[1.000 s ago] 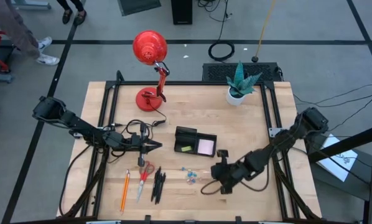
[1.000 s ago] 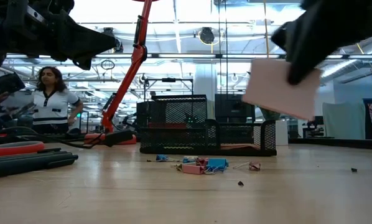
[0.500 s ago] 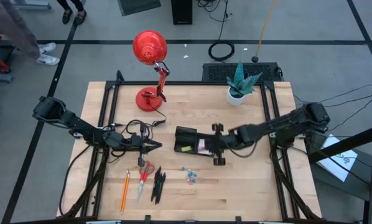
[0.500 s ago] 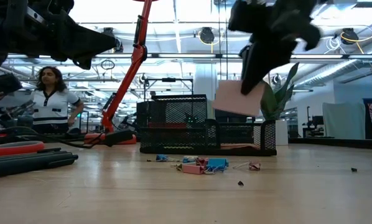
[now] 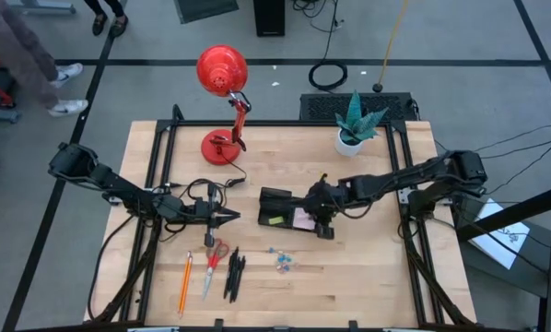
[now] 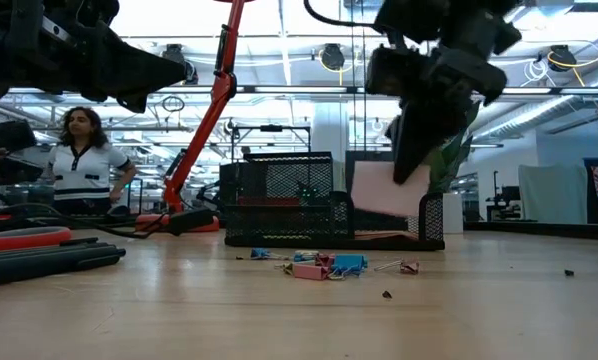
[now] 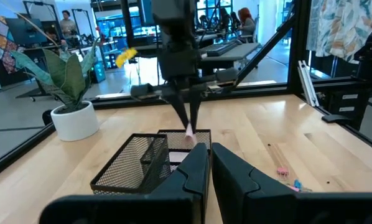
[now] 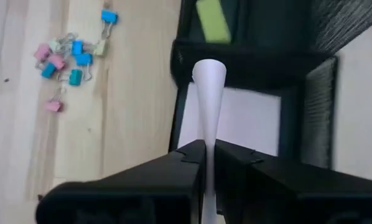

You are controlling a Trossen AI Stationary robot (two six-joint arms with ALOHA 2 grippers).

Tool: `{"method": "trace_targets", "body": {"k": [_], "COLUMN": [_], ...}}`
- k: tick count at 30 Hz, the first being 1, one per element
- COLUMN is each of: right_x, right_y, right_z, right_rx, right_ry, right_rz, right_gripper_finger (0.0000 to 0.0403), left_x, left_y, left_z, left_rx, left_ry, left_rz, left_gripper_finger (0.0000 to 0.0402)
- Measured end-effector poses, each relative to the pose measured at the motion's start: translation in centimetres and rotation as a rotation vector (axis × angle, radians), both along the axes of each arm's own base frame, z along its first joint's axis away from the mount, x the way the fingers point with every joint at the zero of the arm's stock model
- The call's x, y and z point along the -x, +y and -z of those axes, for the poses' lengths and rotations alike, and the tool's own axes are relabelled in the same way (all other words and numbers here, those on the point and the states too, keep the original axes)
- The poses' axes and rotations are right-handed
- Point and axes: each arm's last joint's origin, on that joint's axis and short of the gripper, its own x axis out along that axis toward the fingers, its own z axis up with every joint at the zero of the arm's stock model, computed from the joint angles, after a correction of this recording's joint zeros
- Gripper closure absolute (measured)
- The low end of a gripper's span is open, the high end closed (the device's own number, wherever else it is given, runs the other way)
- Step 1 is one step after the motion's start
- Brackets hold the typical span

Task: Pick and place office supplies into organizer
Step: Put the pink sticky note into the black desk organizer

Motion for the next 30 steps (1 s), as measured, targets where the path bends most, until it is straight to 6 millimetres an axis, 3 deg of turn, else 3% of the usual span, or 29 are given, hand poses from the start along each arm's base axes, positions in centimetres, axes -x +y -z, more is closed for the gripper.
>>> {"method": "trace_targets", "body": {"k": [9, 22, 26, 30], "right_x": [0.4, 0.3, 0.0, -0.4], "right_y": [-0.2, -1.0, -1.0, -0.9], "right_z": [0.9, 1.2, 1.0, 0.7], "right_rx": [-0.012, 0.052, 0.051, 0.053], "right_ry": [-0.006, -0.047, -0.088, -0.138], "right_rz": [-0.012, 0.048, 0.053, 0.057], "right_gripper_finger": [0.0374, 0.0196, 0.0164, 0.0167], "left_x": [0.0, 0.0, 0.0, 0.0], "left_y": [0.0, 0.0, 0.0, 0.0], "left_z": [0.0, 0.0, 0.0, 0.0], "left_rx": [0.002, 0.002, 0.002, 0.004], "left_ry": [-0.004, -0.003, -0.003, -0.003], "left_rz": [0.000, 0.000, 0.000, 0.000], "left_gripper_finger": [0.0371, 0.0371, 0.0371, 0.0371]}}
